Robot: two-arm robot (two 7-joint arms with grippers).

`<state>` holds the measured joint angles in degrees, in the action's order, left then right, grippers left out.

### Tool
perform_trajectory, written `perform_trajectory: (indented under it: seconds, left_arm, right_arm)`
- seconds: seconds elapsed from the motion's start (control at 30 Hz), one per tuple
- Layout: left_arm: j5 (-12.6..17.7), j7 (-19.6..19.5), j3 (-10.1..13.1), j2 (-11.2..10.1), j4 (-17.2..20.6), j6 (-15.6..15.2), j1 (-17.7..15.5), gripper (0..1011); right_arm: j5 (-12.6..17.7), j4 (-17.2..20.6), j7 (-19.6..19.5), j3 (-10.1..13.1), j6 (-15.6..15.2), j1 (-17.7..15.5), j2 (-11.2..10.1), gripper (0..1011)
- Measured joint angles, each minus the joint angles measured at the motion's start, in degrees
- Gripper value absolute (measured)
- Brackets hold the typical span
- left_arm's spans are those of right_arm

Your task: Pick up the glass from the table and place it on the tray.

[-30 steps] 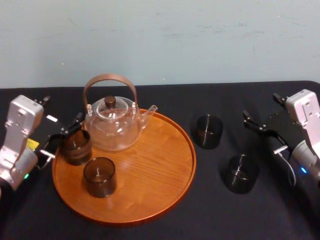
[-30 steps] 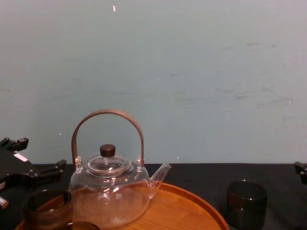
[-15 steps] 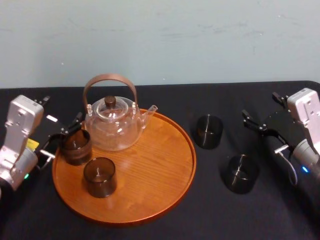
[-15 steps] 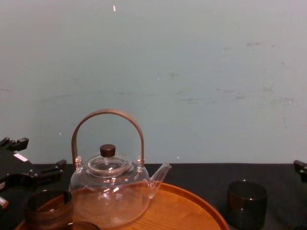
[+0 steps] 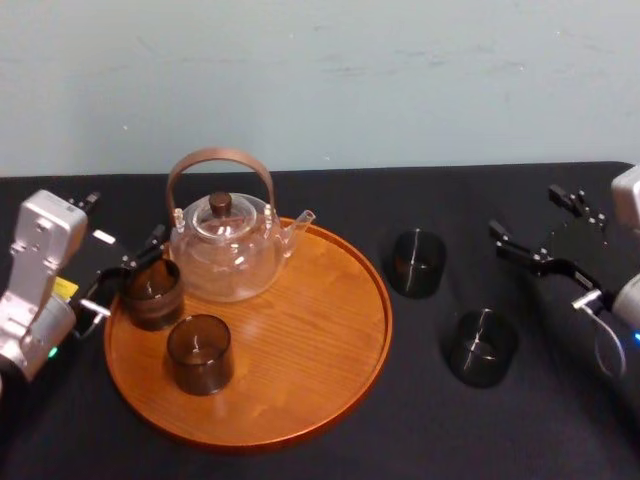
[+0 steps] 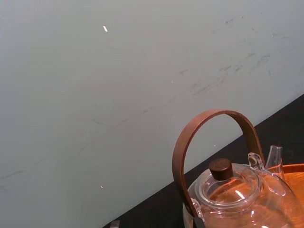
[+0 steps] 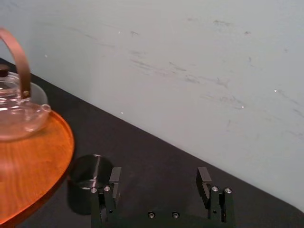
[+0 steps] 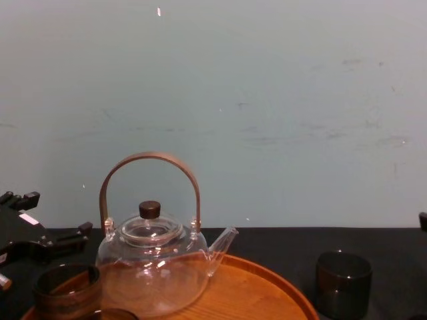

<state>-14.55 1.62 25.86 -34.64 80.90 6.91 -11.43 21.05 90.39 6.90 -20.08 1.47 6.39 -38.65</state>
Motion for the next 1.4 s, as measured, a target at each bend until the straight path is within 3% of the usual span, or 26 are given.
perform_trajectory:
  seconds: [0.43,0.73,1.1,1.4]
  left_arm:
    - [0.0,0.0,0.0,0.0,0.0,0.0,0.0,1001]
    - [0.0,0.0,0.0,0.0,0.0,0.0,0.0,1001]
    - [0.0,0.0,0.0,0.0,0.0,0.0,0.0,1001]
    - [0.0,0.0,0.0,0.0,0.0,0.0,0.0,1001]
  right_arm:
    - [6.84,8.88,6.55,5.91,-5.33,-8.34,-5.23,1002]
    - [8.83,12.01,10.63,8.47,-7.83,-12.79,-8.04,1002]
    - [8.99,13.23,15.51,9.29,-10.7,-15.34,-10.31,1002]
    - [8.59,12.8,18.39,9.41,-12.82,-15.91,-10.56,1003]
